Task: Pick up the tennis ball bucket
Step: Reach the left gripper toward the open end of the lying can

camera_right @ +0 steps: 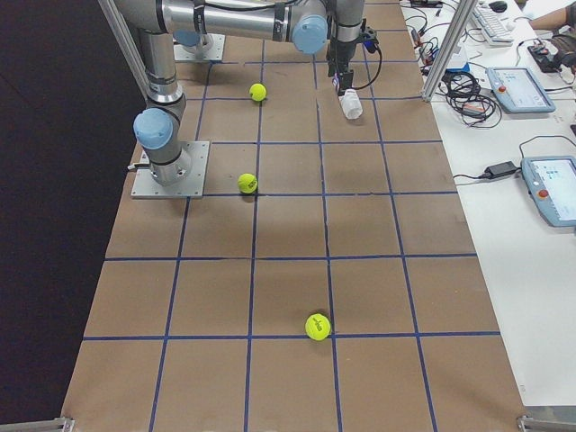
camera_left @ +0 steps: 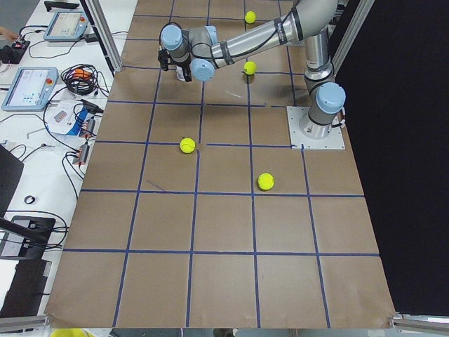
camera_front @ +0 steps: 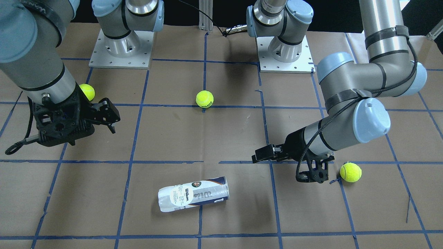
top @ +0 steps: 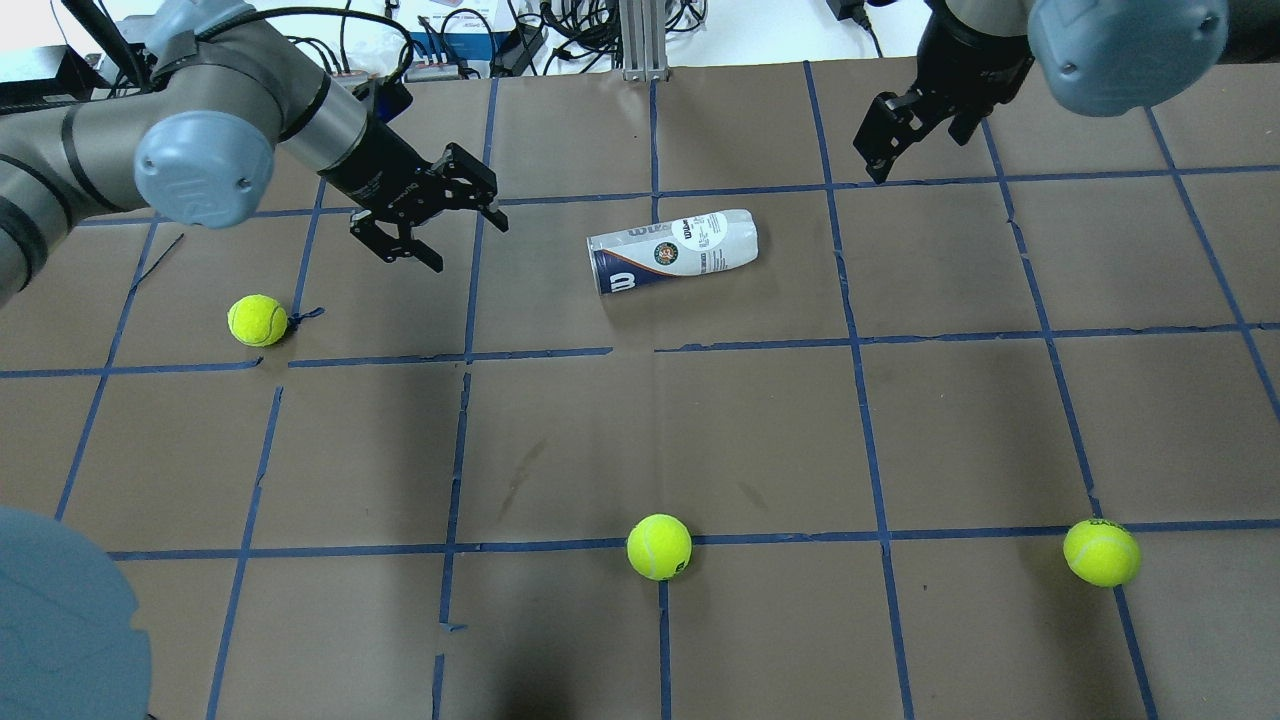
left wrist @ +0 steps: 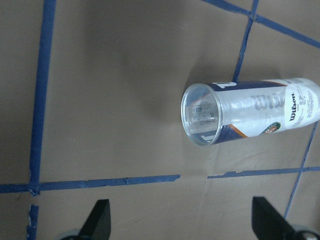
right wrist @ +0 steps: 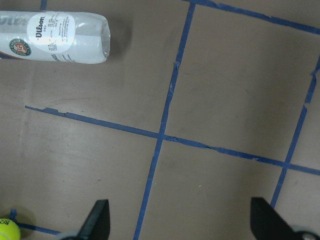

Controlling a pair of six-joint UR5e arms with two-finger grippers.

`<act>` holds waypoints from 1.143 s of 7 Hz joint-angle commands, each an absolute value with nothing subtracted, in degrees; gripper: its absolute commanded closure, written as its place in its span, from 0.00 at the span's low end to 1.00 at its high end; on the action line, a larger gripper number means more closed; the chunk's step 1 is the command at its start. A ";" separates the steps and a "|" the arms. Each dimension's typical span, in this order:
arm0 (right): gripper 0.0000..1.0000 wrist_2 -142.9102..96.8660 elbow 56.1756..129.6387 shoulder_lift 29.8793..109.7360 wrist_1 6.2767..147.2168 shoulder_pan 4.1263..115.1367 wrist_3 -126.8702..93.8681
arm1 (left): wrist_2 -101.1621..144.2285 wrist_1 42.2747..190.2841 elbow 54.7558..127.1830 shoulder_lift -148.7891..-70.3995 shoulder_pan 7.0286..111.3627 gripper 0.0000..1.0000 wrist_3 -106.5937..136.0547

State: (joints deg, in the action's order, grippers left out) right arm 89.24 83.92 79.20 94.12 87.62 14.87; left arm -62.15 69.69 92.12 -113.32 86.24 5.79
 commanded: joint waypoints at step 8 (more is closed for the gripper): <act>0.00 91.58 83.67 80.60 92.90 92.46 -5.98 | -50.45 56.51 97.30 -117.33 86.84 0.00 7.91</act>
State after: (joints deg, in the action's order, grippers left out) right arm 91.22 83.65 80.64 92.80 92.28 -5.91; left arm -50.83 57.16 97.29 -116.71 86.77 7.75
